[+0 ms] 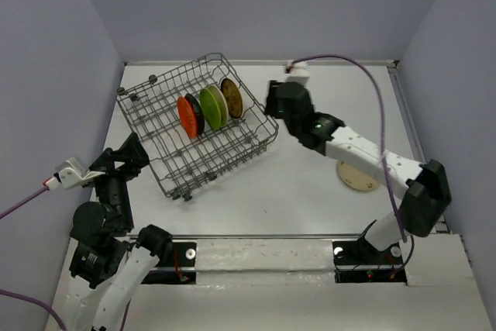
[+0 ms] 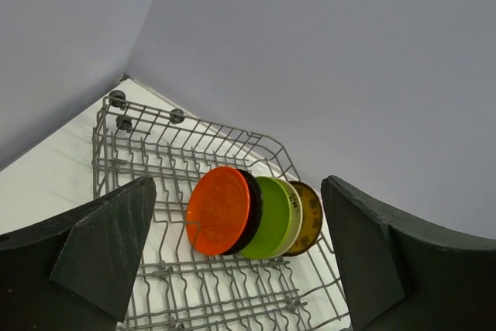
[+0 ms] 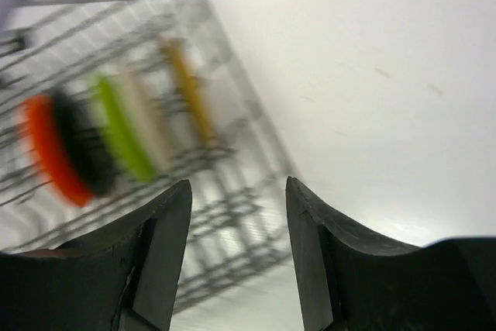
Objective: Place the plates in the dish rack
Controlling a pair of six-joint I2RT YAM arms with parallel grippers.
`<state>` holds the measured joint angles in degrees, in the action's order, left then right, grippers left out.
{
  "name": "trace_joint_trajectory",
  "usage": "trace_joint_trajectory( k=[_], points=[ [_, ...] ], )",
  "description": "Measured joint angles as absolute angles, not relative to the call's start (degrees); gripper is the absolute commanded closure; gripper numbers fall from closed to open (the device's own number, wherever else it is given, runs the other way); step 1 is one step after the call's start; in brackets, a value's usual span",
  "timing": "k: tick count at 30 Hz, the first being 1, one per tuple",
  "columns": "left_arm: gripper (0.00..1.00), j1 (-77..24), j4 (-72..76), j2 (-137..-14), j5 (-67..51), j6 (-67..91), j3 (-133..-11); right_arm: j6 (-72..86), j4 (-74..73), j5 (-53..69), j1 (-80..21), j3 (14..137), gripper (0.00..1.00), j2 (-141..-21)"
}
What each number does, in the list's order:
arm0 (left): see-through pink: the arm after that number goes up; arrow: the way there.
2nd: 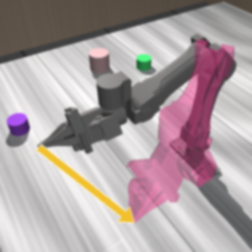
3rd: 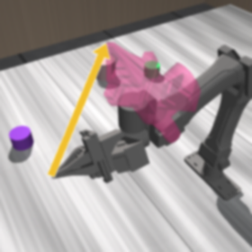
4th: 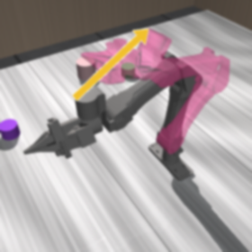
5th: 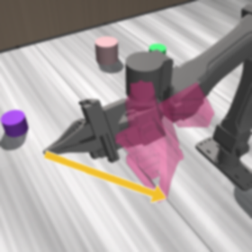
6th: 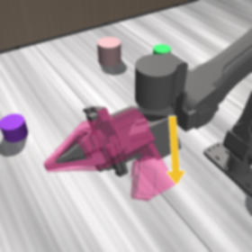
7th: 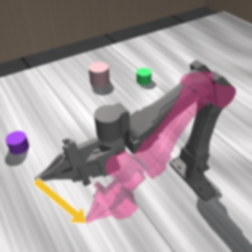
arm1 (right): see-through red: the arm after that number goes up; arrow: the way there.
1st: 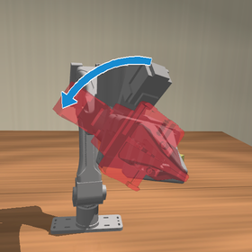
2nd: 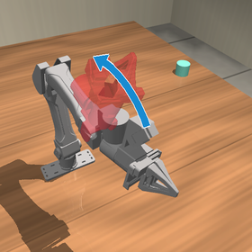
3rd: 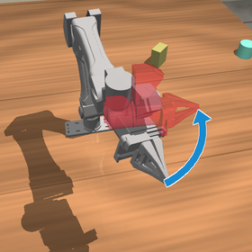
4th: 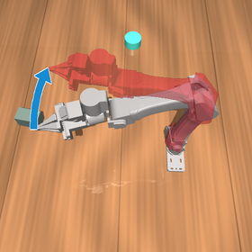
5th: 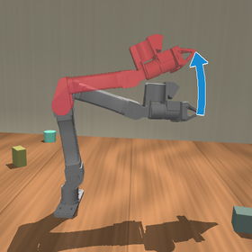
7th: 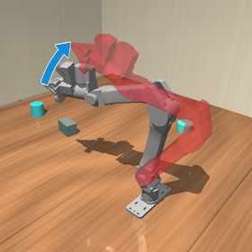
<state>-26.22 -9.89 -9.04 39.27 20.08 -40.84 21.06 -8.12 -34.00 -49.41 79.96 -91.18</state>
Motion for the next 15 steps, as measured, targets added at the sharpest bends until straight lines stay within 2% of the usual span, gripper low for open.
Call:
trace_joint_trajectory(
  k=[6, 10, 13, 15],
  points=[
    [0.01, -27.44, -8.67, -6.59, 36.82, 19.62, -40.8, 39.75, -17.19, -27.77, -11.31, 41.04, 0.44, -63.42],
    [0.01, -28.45, -8.36, -4.84, 36.42, 19.42, -40.73, 43.97, -22.24, -23.35, 4.69, 34.2, 0.44, -52.71],
    [0.01, -28.8, -8.36, -3.66, 36.47, 19.38, -40.73, 44.93, -22.26, -19.7, 17.19, 32.29, 0.43, -52.53],
    [0.01, -28.84, -8.34, -3.05, 36.47, 19.38, -40.73, 44.82, -22.44, -18.24, 21.85, 31.18, 0.43, -53.45]
  ],
)
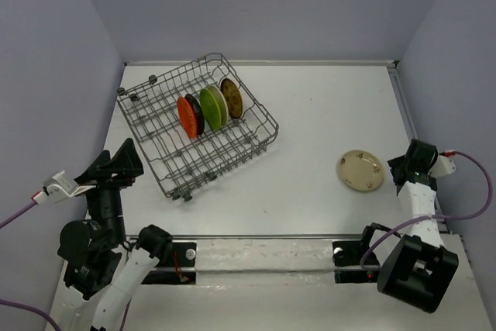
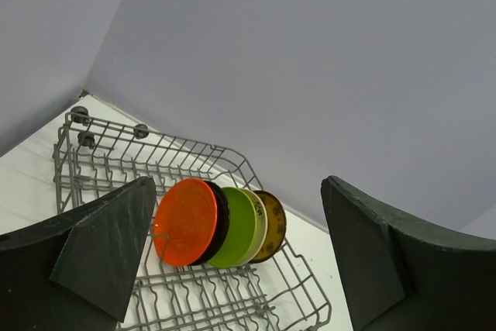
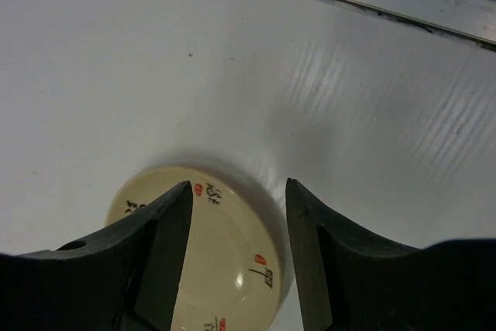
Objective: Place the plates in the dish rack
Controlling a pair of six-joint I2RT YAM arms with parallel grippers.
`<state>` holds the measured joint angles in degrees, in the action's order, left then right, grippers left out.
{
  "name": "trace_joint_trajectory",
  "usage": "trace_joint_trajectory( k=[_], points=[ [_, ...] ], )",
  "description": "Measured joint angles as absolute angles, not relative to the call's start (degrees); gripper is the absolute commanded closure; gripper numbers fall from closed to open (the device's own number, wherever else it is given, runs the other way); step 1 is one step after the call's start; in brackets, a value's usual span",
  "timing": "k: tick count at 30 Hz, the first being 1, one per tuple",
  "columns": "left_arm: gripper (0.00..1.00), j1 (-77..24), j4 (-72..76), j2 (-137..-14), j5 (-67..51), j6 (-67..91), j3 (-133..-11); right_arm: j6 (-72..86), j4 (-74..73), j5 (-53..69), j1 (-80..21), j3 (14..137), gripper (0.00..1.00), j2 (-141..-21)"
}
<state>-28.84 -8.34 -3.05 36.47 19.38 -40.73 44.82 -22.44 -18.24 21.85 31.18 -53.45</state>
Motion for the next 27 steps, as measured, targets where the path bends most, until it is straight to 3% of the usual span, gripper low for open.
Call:
trace_joint_trajectory(
  k=[5, 13, 19, 21, 23, 27],
  points=[
    [0.01, -29.06, -8.32, -2.68, 36.47, 19.35, -40.73, 42.46, -22.7, -11.75, 27.22, 29.91, 0.41, -57.39],
    [0.01, -29.58, -8.32, -2.33, 36.45, 19.35, -40.73, 37.15, -20.62, 2.37, 27.46, 28.77, 0.42, -58.92],
    [0.01, -29.58, -8.32, -2.33, 36.47, 19.33, -40.73, 36.86, -15.75, 8.8, 27.68, 27.62, 0.53, -66.3],
    [0.01, -29.58, -8.32, -2.33, 36.47, 19.29, -40.73, 37.39, -13.69, 10.55, 27.73, 26.83, 0.67, -67.22],
    [0.01, -29.58, -8.32, -2.35, 36.47, 19.29, -40.73, 37.65, -11.35, 12.21, 27.73, 25.98, 0.9, -67.68],
    [0.01, -29.56, -8.32, -2.42, 36.47, 19.16, -40.73, 38.65, -9.06, 14.28, 27.73, 24.64, 0.8, -68.47]
  ],
)
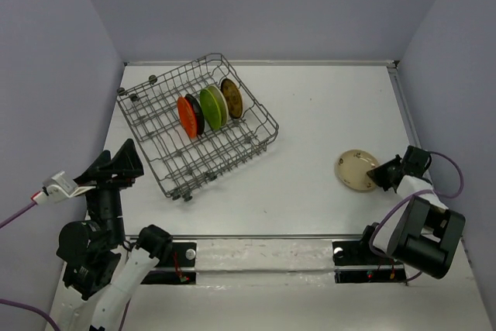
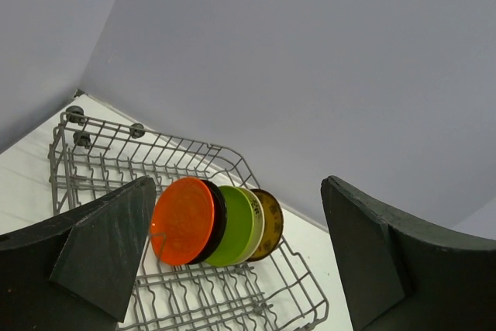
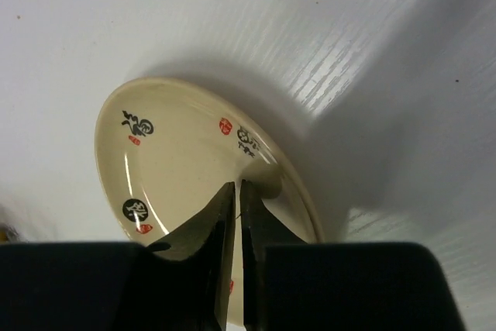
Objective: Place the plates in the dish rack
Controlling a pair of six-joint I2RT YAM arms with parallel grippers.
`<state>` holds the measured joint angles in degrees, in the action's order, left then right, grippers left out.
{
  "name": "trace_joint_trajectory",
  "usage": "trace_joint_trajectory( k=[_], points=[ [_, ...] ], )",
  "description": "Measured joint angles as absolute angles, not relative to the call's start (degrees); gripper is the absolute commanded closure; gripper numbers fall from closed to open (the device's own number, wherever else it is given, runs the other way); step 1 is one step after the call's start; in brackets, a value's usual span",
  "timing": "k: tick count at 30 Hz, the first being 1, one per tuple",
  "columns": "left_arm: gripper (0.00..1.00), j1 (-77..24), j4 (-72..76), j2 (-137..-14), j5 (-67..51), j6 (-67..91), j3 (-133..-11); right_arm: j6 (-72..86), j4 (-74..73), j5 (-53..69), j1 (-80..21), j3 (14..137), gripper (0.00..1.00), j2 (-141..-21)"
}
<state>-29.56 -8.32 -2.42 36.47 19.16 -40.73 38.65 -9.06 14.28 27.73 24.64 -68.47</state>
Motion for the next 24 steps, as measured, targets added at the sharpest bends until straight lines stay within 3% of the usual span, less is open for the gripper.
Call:
trace_joint_trajectory(
  k=[3, 6, 13, 17, 20, 24],
  points=[
    [0.01, -29.52, -8.32, -2.52, 36.47, 19.09, -40.73, 38.65, -9.17, 14.68, 27.73, 24.32, 0.63, -67.42],
    [0.01, -29.52, -8.32, -2.83, 36.45, 19.11, -40.73, 38.15, -10.63, 13.96, 27.73, 24.25, 0.54, -64.6],
    [0.01, -29.45, -8.32, -3.42, 36.27, 19.09, -40.73, 38.19, -14.35, 7.77, 27.73, 24.43, 0.46, -53.95],
    [0.01, -29.39, -8.32, -3.42, 36.21, 19.09, -40.73, 38.96, -17.28, 4.03, 27.73, 25.02, 0.26, -54.57],
    [0.01, -29.39, -8.32, -3.42, 36.12, 19.09, -40.73, 39.22, -18.92, 2.2, 27.73, 25.1, 0.26, -55.22],
    [0.01, -29.41, -8.32, -3.42, 36.03, 19.09, -40.73, 38.11, -18.83, 4.93, 27.99, 26.02, 0.38, -60.14]
  ],
)
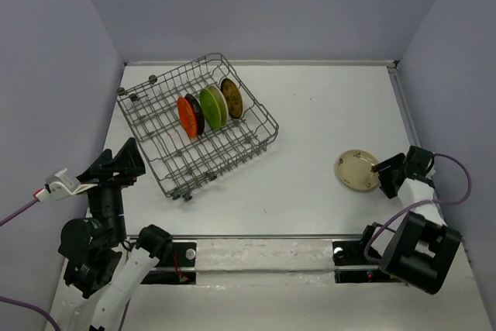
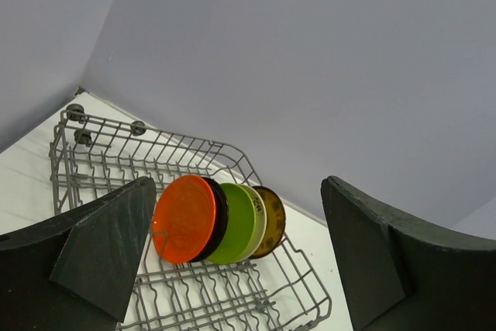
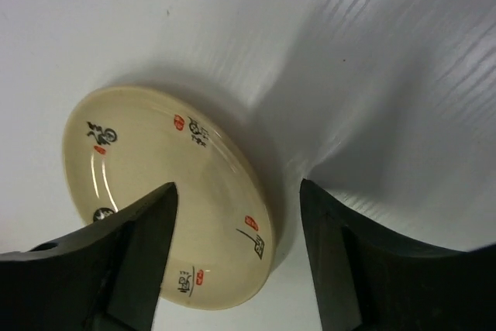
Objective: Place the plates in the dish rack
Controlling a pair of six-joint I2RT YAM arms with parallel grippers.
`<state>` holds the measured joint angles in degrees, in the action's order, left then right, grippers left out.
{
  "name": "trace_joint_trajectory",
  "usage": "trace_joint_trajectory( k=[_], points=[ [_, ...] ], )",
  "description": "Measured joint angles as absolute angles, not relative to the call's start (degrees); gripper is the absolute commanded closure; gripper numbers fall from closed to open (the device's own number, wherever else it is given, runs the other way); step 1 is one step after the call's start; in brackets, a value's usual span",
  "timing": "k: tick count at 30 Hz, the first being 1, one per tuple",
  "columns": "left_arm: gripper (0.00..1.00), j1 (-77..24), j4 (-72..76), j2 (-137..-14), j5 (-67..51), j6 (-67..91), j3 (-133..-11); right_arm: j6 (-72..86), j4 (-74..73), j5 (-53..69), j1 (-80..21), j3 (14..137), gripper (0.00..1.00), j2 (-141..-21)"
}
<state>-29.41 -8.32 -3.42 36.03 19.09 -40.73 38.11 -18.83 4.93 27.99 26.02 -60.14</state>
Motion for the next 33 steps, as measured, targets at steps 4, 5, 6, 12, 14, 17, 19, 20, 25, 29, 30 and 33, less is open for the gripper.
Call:
trace_joint_trajectory(
  k=[4, 5, 6, 12, 14, 17, 19, 20, 25, 29, 30, 33],
  points=[
    [0.01, -29.41, -8.32, -3.42, 36.03, 19.09, -40.73, 37.95, -14.57, 10.24, 28.16, 26.28, 0.6, -65.89],
    [0.01, -29.41, -8.32, -3.42, 36.03, 19.07, -40.73, 38.41, -13.19, 11.35, 28.16, 26.0, 0.7, -66.74],
    [0.01, -29.41, -8.32, -3.42, 36.03, 19.05, -40.73, 38.92, -10.81, 13.3, 28.38, 25.45, 0.89, -67.88],
    [0.01, -29.41, -8.32, -3.42, 36.03, 18.96, -40.73, 44.29, -0.78, 20.78, 28.4, 19.53, 0.93, -68.14],
    [0.01, -29.41, -8.32, -3.46, 36.03, 18.96, -40.73, 44.53, -1.17, 20.38, 28.38, 18.87, 0.93, -65.08],
    [0.01, -29.41, -8.27, -3.97, 35.94, 18.94, -40.73, 44.16, -4.82, 16.01, 26.2, 19.27, 0.93, -55.59],
    [0.01, -29.39, -8.1, -4.62, 35.66, 18.94, -40.73, 43.27, -9.52, 11.18, 21.06, 22.28, 0.93, -50.11],
    [0.01, -29.3, -7.9, -5.21, 35.29, 18.92, -40.73, 42.76, -11.94, 7.88, 16.91, 25.08, 0.93, -48.38],
    [0.01, -28.03, -7.53, -9.32, 34.15, 18.7, -40.58, 40.01, -16.01, -9.04, -7.88, 45.23, 0.93, -48.95],
    [0.01, -26.15, -7.55, -11.92, 33.54, 18.72, -40.45, 35.66, -17.1, -29.43, -32.73, 64.51, 0.93, -62.06],
    [0.01, -25.61, -7.57, -12.51, 33.5, 18.72, -40.45, 34.5, -16.71, -31.7, -37.6, 69.76, 0.93, -66.89],
    [0.01, -24.49, -7.64, -13.3, 33.63, 18.79, -40.45, 28.14, -15.84, -40.99, -47.94, 88.2, 0.93, -85.27]
  ],
)
